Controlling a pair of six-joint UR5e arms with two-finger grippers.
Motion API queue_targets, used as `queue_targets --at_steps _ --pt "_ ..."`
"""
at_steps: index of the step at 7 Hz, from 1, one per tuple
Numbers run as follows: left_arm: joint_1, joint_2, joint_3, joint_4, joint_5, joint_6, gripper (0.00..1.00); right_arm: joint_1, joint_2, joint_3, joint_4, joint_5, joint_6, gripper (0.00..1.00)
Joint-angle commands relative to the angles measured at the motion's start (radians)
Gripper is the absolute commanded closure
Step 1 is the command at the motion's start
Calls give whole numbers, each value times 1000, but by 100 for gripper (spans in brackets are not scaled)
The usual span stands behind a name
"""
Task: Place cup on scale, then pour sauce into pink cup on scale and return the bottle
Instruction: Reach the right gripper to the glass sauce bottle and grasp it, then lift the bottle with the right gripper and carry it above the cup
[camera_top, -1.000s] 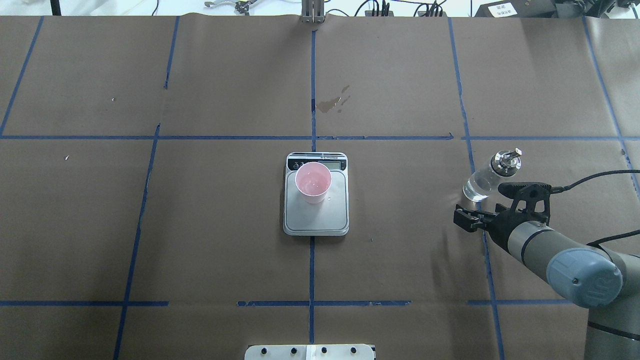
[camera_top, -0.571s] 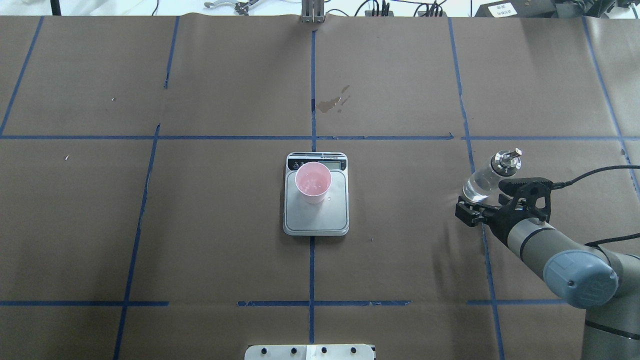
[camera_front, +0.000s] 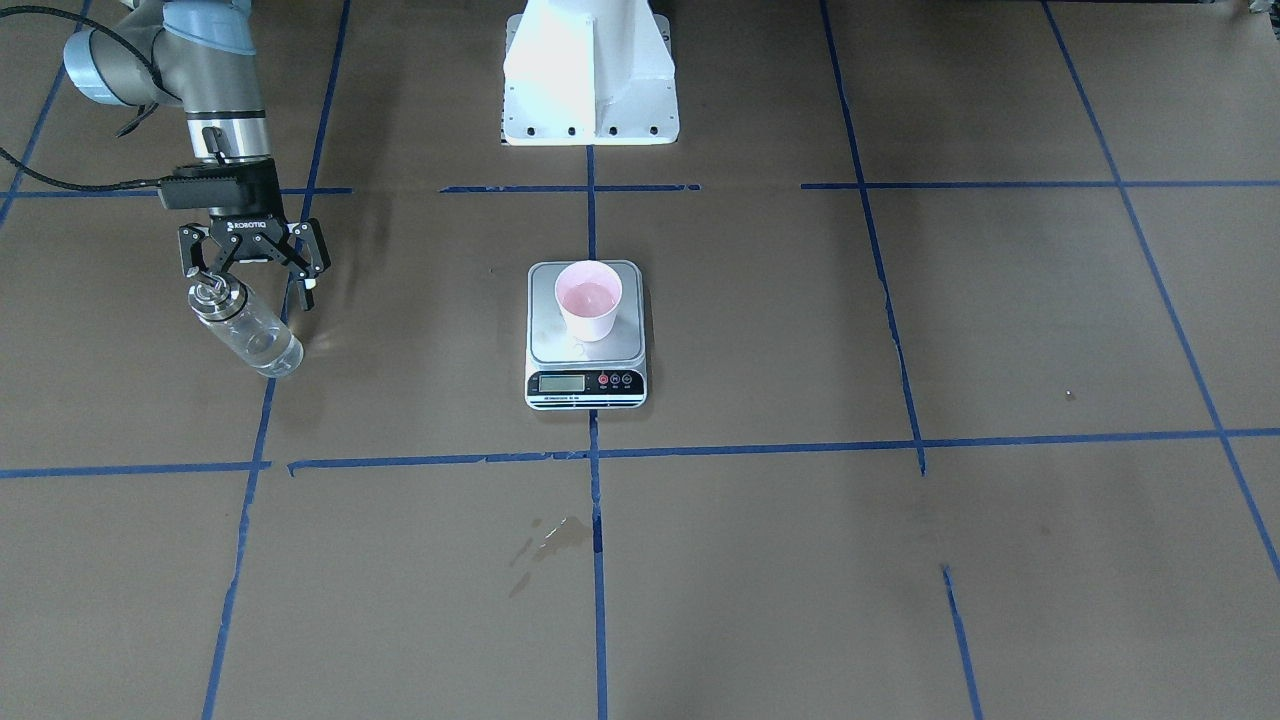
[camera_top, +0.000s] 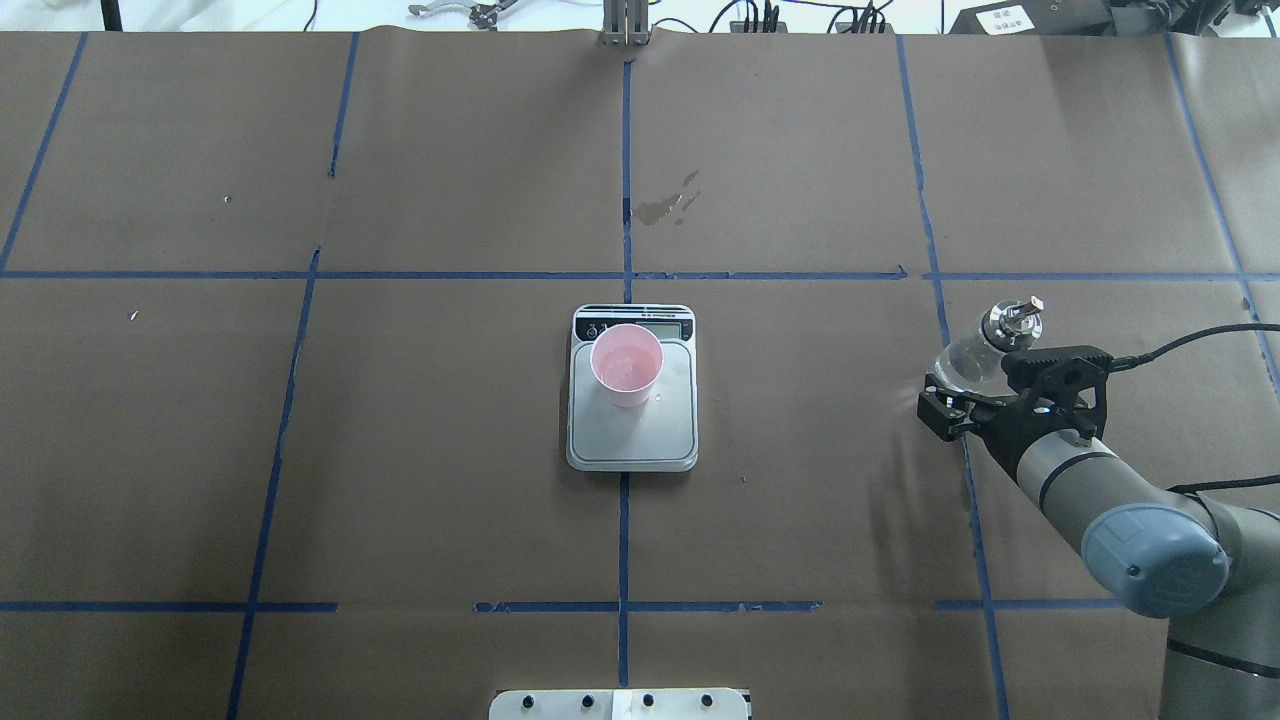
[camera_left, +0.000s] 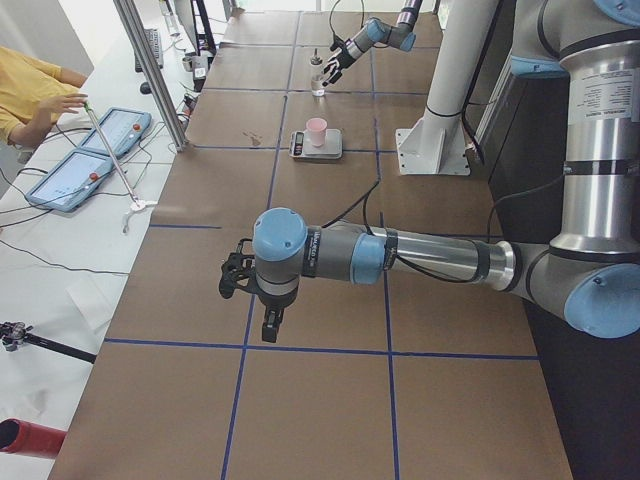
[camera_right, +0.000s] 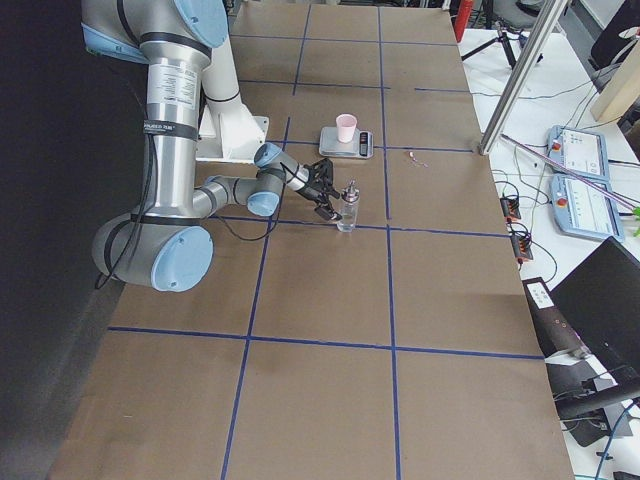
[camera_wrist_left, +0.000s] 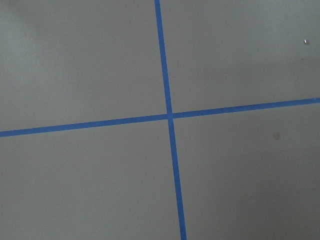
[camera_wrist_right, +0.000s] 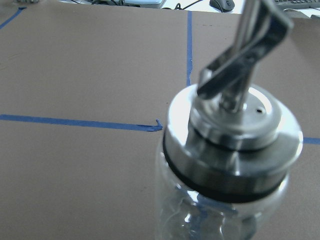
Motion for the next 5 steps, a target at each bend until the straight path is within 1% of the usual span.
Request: queue_targets --at_steps 1,5 --pt "0 1 0 -2 0 0 0 5 7 -2 0 -19 -18 0" --pt "1 0 -2 -2 0 0 0 39 45 -37 0 -19 -25 0"
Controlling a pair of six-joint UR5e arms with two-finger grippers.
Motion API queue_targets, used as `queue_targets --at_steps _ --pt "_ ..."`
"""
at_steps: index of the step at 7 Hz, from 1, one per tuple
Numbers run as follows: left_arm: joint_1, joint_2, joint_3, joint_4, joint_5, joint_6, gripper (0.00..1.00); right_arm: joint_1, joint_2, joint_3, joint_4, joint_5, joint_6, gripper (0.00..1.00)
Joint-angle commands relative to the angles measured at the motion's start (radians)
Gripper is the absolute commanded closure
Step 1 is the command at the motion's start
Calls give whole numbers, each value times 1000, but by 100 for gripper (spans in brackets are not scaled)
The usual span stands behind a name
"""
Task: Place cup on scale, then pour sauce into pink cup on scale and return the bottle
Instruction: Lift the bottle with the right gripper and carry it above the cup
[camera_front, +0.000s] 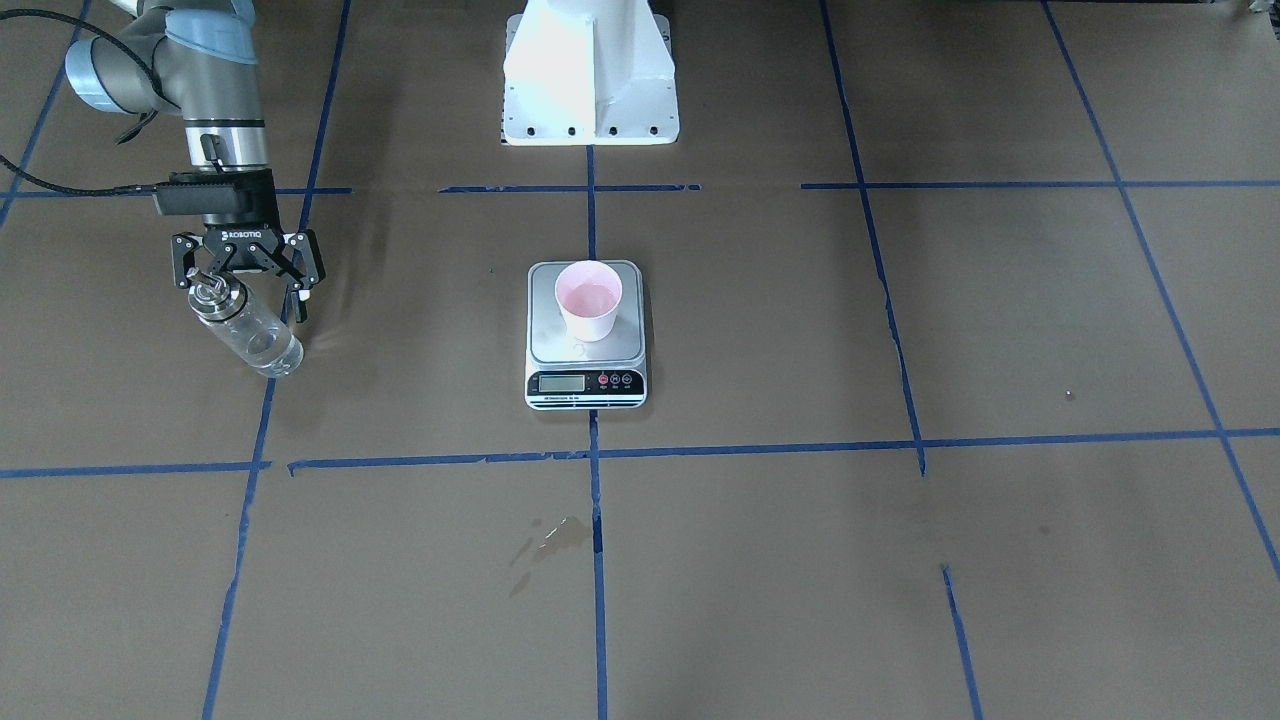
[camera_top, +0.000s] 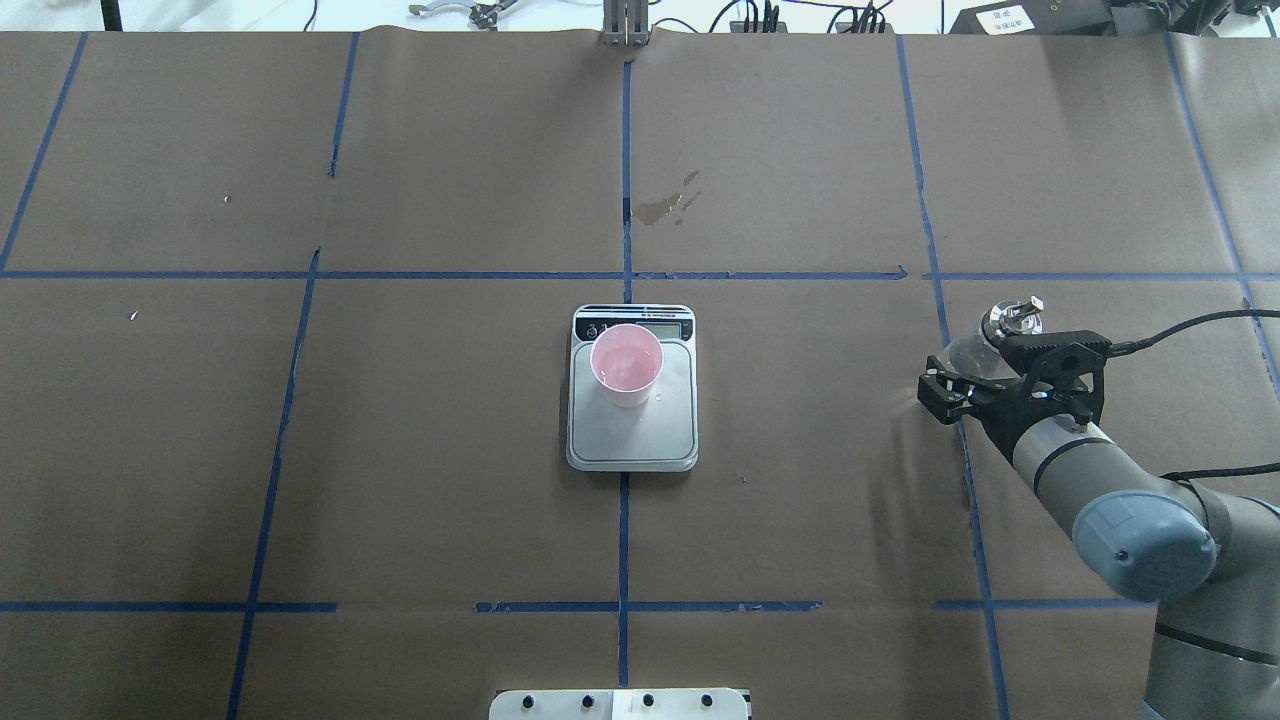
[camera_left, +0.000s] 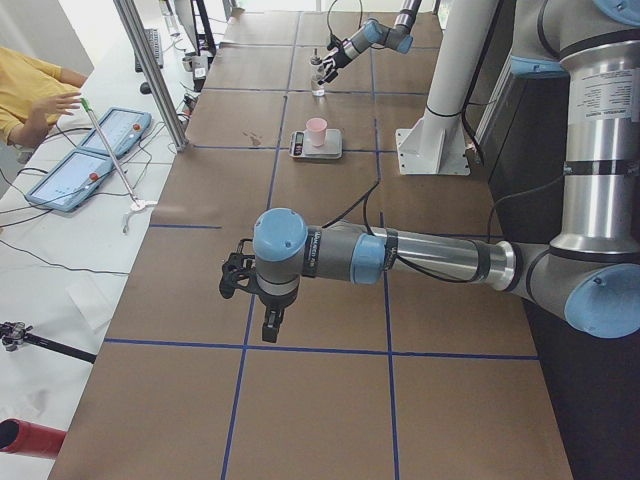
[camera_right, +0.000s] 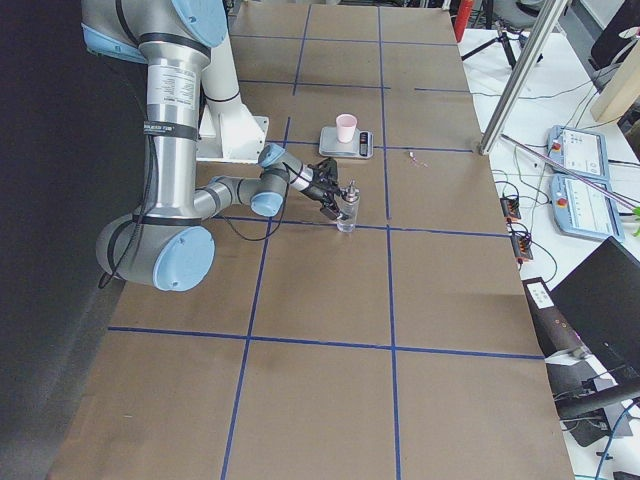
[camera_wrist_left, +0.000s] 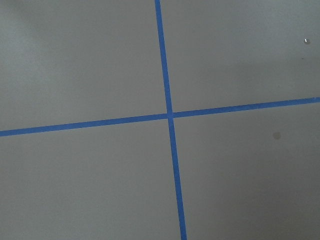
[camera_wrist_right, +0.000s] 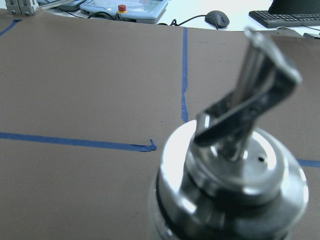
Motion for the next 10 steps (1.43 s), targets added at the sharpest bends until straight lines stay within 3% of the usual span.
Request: queue_targets --at_steps 1,6,7,8,9,10 --pt "0 -1 0 0 0 0 0 16 15 -10 0 0 -14 0" --pt "0 -1 -2 1 0 0 0 22 16 -23 -2 -1 -17 0" --pt "0 -1 -2 -1 0 0 0 22 18 -24 0 -3 -4 19" --pt "0 -1 -2 0 0 0 0 24 18 -24 0 -25 -4 78" --pt "0 -1 -2 -1 0 0 0 24 18 -21 3 -41 -4 100" --pt "0 -1 -2 -1 0 0 0 24 16 -15 6 -46 -4 100"
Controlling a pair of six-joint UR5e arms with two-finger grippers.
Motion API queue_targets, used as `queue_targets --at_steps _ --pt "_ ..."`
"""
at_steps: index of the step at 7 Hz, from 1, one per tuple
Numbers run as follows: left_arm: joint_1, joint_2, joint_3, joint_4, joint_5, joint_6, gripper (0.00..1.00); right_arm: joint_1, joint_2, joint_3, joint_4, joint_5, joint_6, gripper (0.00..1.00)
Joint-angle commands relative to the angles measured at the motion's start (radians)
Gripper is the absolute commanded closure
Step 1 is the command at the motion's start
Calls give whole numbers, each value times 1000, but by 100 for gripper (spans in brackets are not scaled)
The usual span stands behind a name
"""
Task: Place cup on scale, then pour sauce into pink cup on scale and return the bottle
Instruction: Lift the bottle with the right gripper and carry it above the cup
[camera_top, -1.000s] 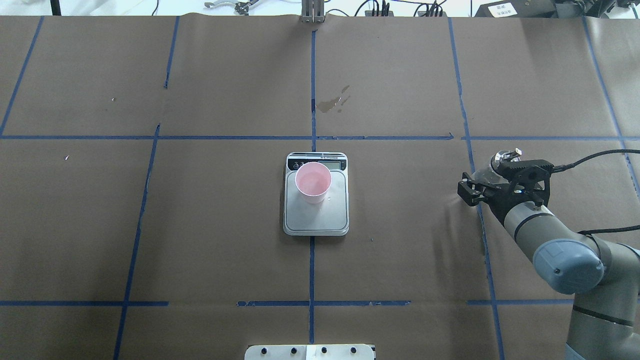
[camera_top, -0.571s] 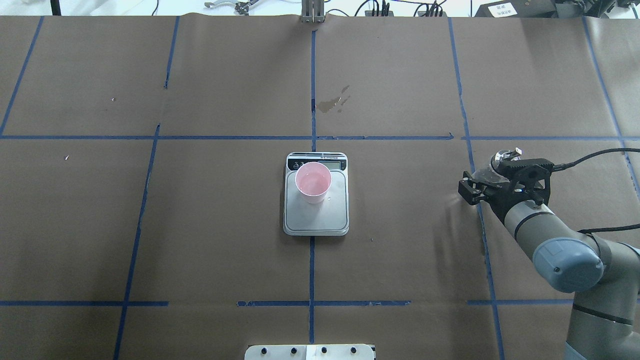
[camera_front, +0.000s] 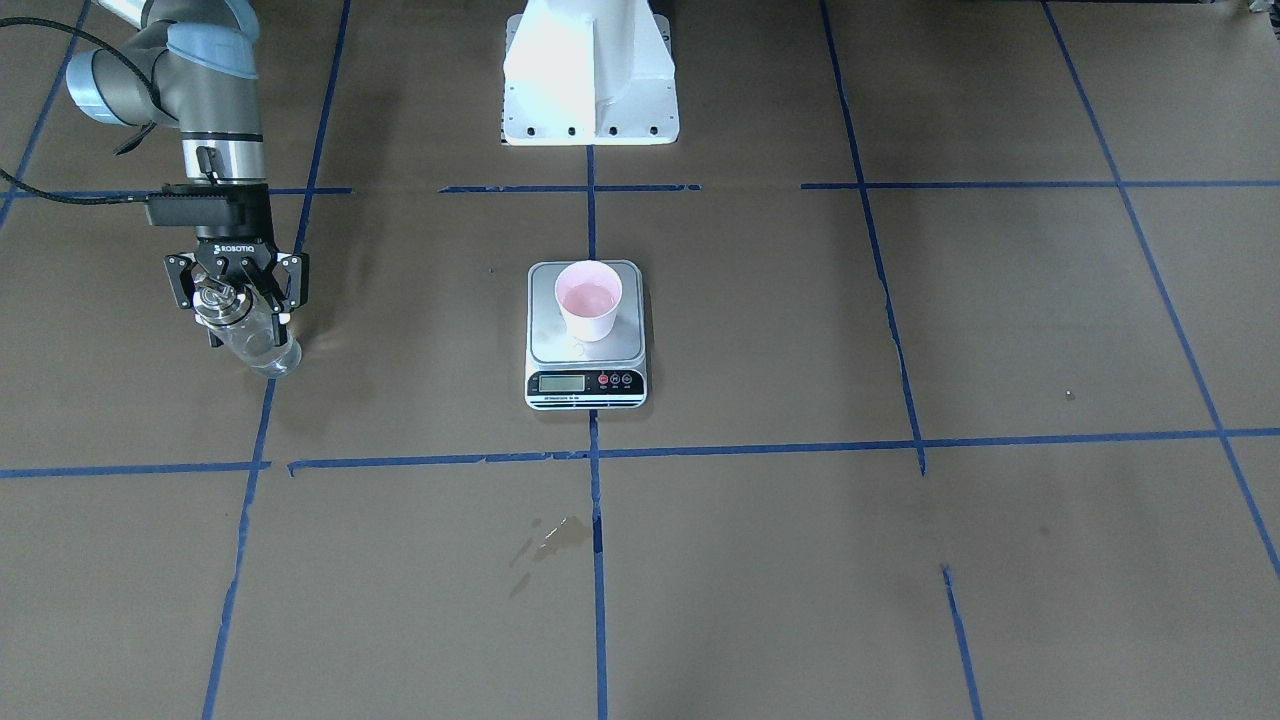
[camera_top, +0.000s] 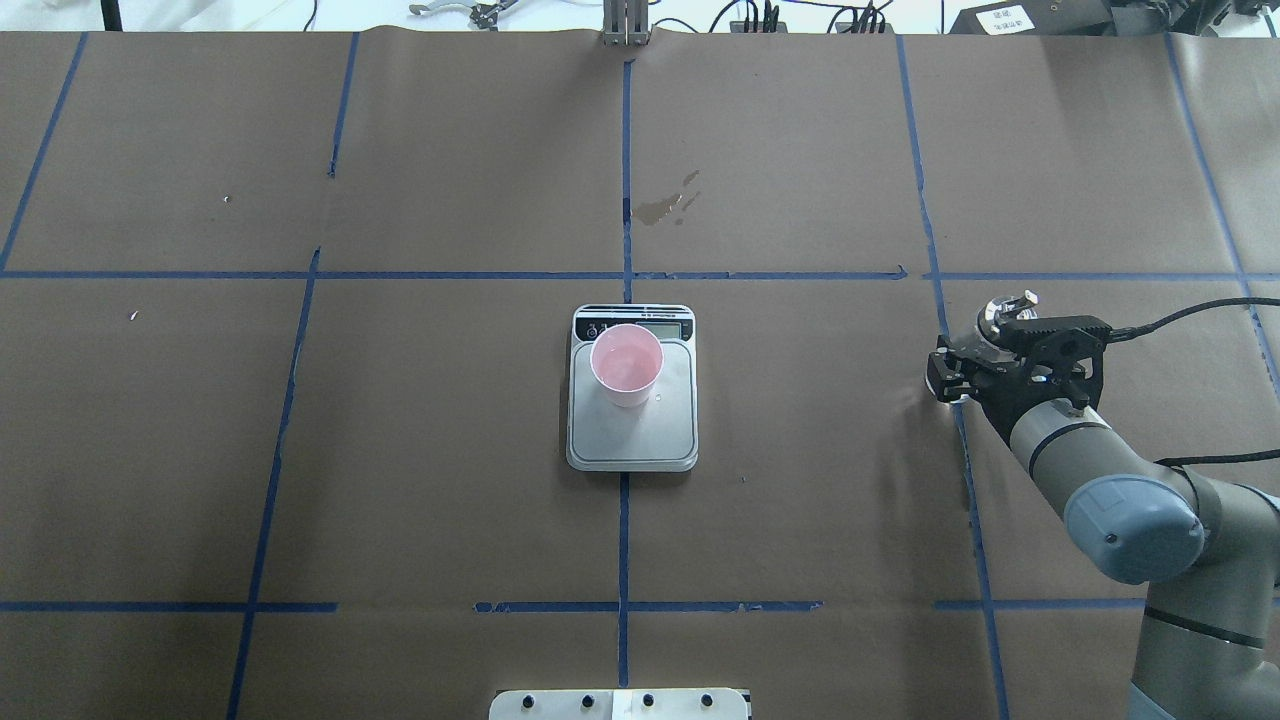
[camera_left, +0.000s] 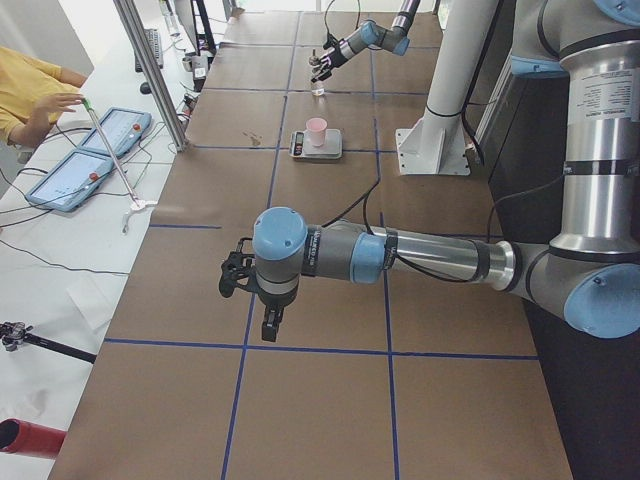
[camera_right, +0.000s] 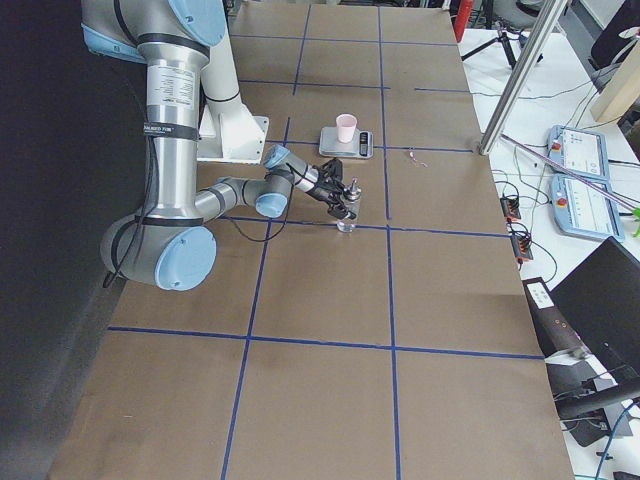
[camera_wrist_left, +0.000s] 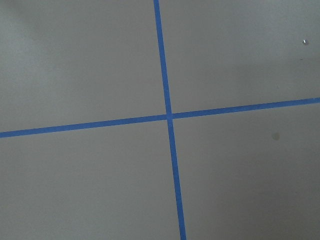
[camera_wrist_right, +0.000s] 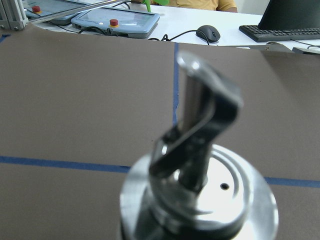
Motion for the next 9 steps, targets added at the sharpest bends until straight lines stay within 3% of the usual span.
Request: queue_targets --at_steps 1,4,5,6,9 --pt "0 0 0 1 0 0 0 6 2 25 5 -11 1 100" --pt "0 0 0 0 0 0 0 49 16 105 3 -60 -24 100" --pt "0 0 0 0 0 0 0 59 16 110 5 -63 -77 100" --pt "0 0 2 0 0 0 0 60 26 107 0 -86 -255 100" --pt "0 0 2 1 0 0 0 71 60 91 -29 -83 -321 100"
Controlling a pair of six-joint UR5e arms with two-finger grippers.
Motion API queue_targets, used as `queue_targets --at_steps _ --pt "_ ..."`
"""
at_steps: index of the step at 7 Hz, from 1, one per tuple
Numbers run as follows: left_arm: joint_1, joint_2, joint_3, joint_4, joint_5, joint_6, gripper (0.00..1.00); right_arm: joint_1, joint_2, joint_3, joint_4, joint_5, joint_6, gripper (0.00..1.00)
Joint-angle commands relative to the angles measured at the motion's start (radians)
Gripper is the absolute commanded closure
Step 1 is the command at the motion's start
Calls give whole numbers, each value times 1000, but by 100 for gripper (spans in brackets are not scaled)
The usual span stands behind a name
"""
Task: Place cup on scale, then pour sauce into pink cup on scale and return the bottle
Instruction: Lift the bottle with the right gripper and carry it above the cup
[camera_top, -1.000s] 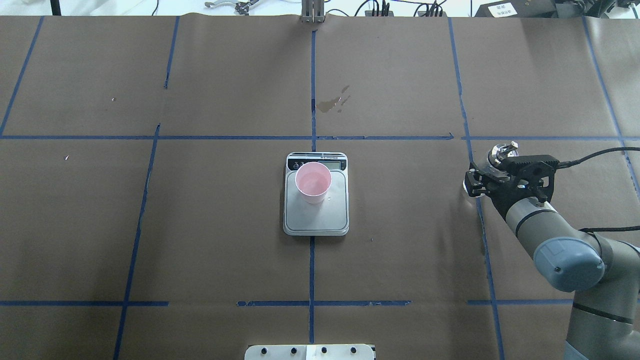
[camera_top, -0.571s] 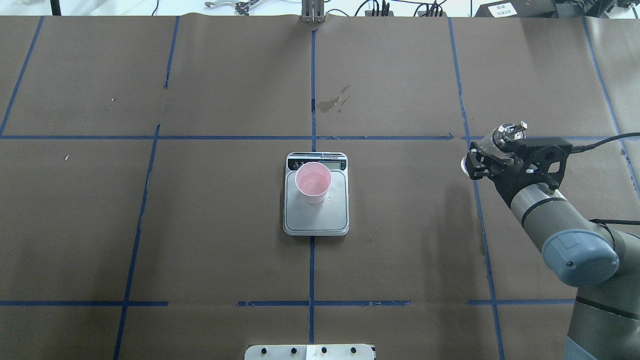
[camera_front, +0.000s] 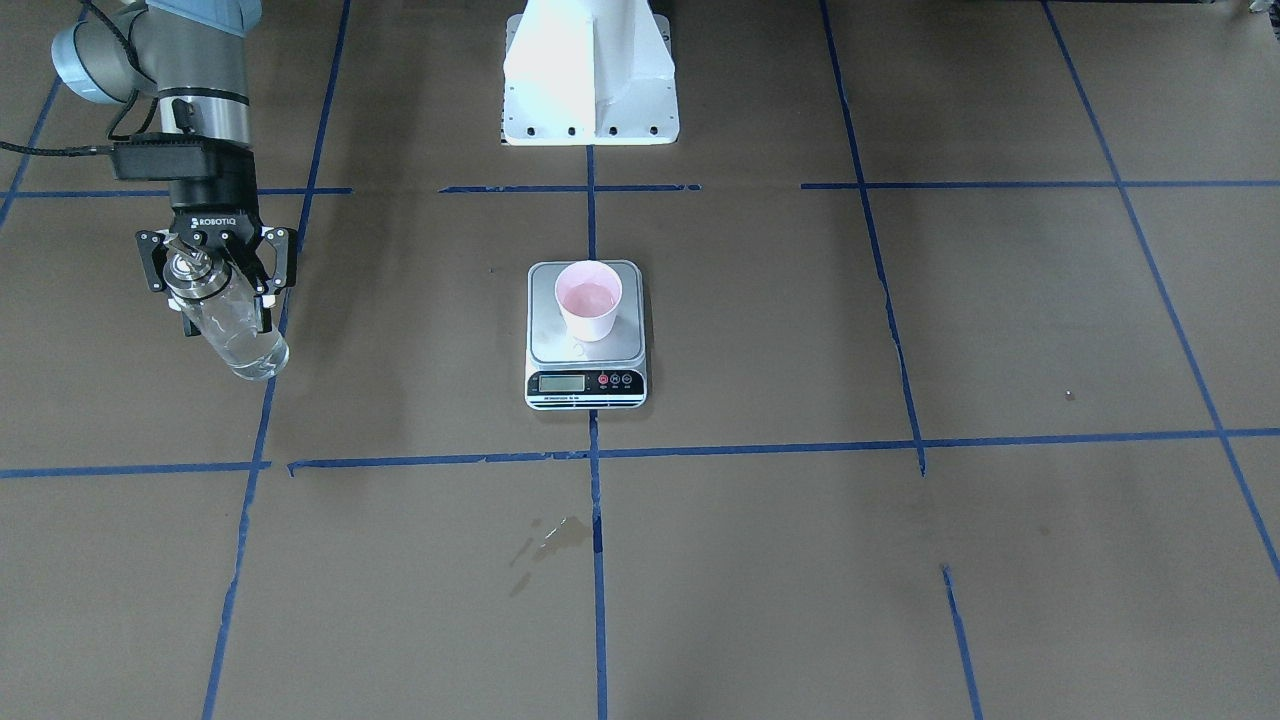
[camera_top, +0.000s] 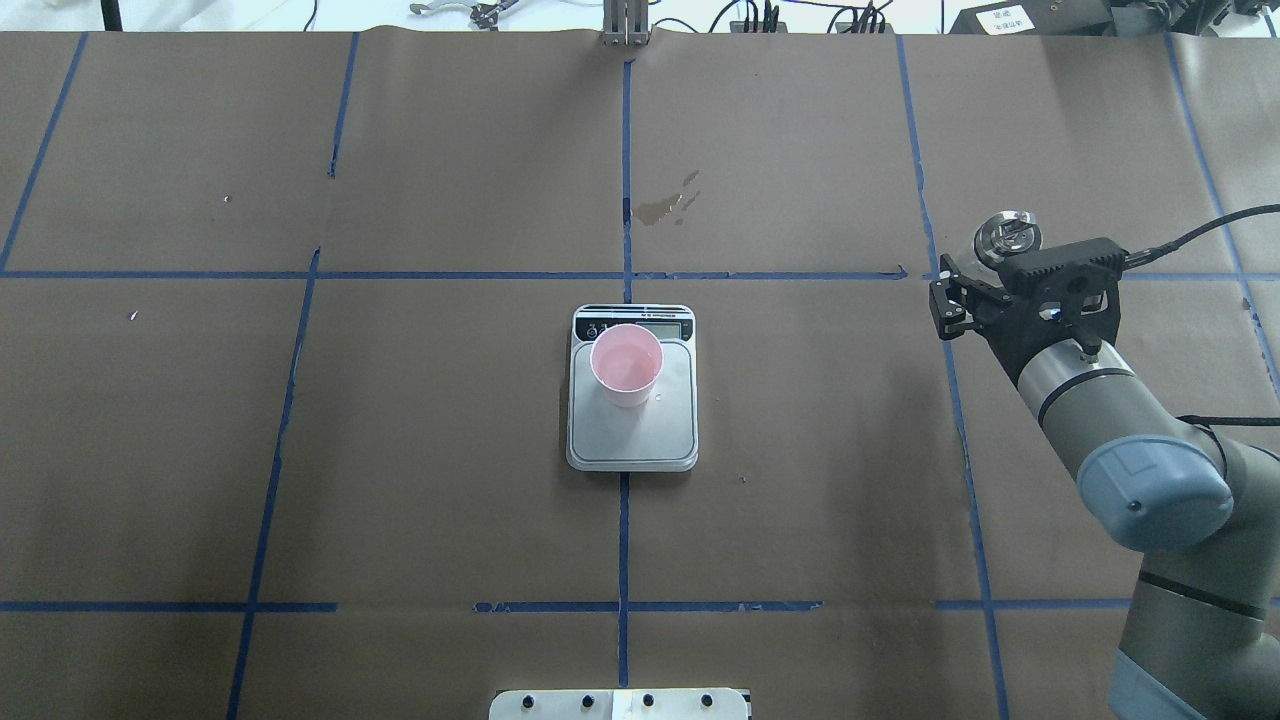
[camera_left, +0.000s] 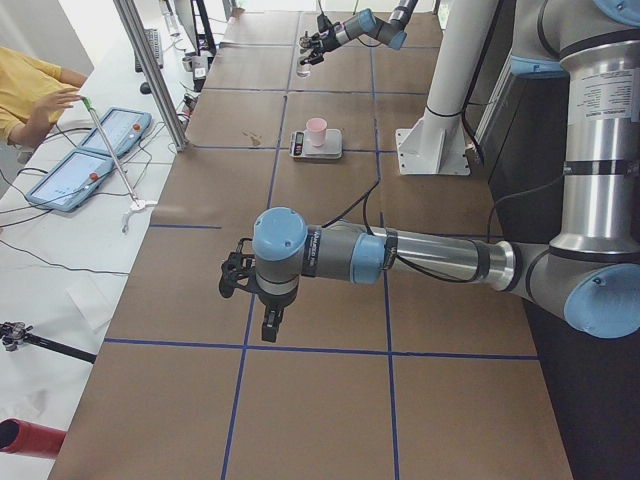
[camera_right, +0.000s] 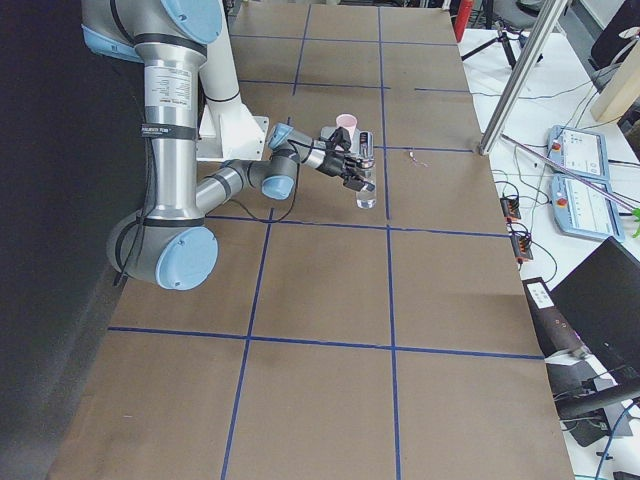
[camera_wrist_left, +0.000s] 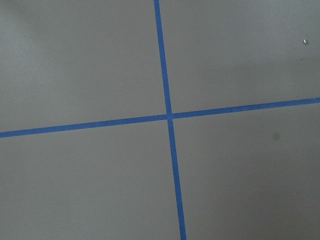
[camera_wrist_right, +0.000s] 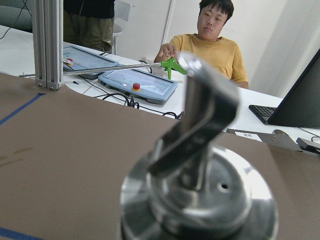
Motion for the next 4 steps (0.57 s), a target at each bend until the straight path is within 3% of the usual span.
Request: queue_targets --at_steps 1,2,4 --pt "1 0 0 1 0 0 0 -2 24 -2 -52 1 -160 100" --pt "1 0 0 1 0 0 0 -2 81 -6 -109 -2 -295 100" --pt "1 0 0 1 -2 0 0 -36 267 -5 -468 -32 -335 100"
